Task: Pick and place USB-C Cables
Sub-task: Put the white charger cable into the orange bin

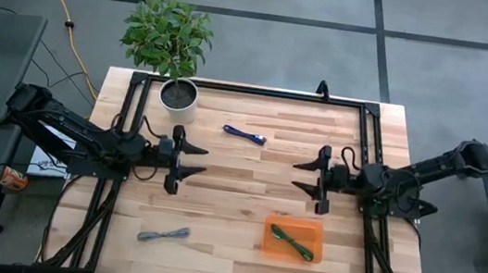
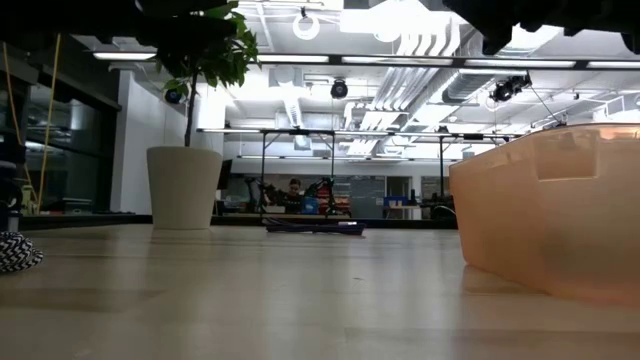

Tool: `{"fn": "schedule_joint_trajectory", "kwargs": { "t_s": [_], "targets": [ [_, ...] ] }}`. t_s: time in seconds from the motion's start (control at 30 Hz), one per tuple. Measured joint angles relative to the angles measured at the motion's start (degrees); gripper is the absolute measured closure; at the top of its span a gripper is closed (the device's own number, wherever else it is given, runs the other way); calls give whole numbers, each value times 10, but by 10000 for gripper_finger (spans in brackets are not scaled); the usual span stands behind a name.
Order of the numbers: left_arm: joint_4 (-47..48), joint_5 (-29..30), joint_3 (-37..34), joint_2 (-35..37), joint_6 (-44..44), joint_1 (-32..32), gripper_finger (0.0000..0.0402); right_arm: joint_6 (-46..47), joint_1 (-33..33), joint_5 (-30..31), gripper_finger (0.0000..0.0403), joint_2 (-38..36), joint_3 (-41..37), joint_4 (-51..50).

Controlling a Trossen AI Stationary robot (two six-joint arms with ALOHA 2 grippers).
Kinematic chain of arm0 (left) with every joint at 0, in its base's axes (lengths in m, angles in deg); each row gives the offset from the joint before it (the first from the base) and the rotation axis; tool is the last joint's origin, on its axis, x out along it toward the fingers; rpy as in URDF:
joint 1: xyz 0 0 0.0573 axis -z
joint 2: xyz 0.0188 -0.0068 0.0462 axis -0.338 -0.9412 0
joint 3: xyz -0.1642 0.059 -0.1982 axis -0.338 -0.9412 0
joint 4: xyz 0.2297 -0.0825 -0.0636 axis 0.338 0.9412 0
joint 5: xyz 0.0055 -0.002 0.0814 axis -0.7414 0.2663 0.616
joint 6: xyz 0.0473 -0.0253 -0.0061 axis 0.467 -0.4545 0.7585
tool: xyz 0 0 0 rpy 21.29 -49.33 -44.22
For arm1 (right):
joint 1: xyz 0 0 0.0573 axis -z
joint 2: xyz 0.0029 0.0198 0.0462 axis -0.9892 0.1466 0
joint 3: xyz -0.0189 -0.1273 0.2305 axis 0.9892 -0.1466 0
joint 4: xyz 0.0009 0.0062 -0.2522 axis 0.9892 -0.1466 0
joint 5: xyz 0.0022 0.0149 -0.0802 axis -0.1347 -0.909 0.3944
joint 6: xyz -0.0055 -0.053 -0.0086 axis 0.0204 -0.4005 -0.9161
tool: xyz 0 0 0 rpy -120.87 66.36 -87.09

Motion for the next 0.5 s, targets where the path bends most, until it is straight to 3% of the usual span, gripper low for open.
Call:
{"fn": "schedule_joint_trajectory", "kwargs": {
  "t_s": [0.5],
  "targets": [
    [6, 4, 0, 0, 7, 0, 192, -6, 19, 20, 201, 0, 0, 0]
  ]
}}
